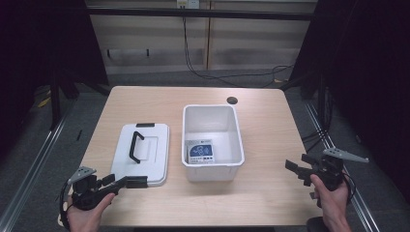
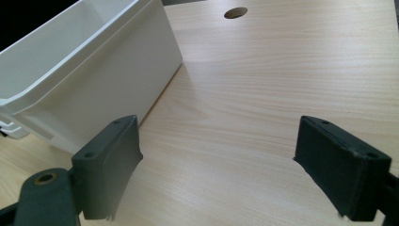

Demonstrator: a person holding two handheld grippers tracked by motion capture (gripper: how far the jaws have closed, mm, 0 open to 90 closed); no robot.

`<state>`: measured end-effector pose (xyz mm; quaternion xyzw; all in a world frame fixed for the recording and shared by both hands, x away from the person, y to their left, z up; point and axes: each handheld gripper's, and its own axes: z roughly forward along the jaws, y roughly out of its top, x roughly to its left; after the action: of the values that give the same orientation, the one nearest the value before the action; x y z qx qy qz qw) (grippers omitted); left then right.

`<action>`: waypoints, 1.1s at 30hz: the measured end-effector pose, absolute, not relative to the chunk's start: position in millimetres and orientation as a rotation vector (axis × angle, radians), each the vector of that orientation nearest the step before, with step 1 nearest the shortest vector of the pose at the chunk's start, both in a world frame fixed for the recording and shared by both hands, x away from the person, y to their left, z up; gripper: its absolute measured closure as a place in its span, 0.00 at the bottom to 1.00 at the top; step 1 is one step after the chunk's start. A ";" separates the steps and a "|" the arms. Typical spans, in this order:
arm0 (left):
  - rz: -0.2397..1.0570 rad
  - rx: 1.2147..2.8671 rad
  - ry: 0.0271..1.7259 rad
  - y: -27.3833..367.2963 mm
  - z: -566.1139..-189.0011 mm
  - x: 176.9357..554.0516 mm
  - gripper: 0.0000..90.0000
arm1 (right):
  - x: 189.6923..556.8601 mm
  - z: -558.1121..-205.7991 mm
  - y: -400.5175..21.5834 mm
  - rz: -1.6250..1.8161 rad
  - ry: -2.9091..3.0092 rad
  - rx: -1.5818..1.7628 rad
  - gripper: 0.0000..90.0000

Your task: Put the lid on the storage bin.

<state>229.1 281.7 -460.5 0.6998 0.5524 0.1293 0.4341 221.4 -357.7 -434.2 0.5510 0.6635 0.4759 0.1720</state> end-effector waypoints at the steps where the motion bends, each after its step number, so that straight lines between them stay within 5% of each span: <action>1: 0.318 1.746 1.378 281.2 -460.4 229.5 0.52 | 220.5 -434.1 -357.8 1.352 1.878 1.566 0.16; 14: 0.266 1.852 1.297 254.4 -444.6 235.9 0.48 | 220.1 -433.8 -355.9 1.321 1.884 1.560 0.16; 33: 0.070 2.011 1.353 246.0 -394.0 299.5 0.61 | 223.2 -436.9 -349.5 1.310 1.950 1.559 0.16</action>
<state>299.5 246.0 -394.0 0.7766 0.5226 0.0271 0.3506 223.2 -349.5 -436.9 0.5457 0.6826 0.4588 0.1606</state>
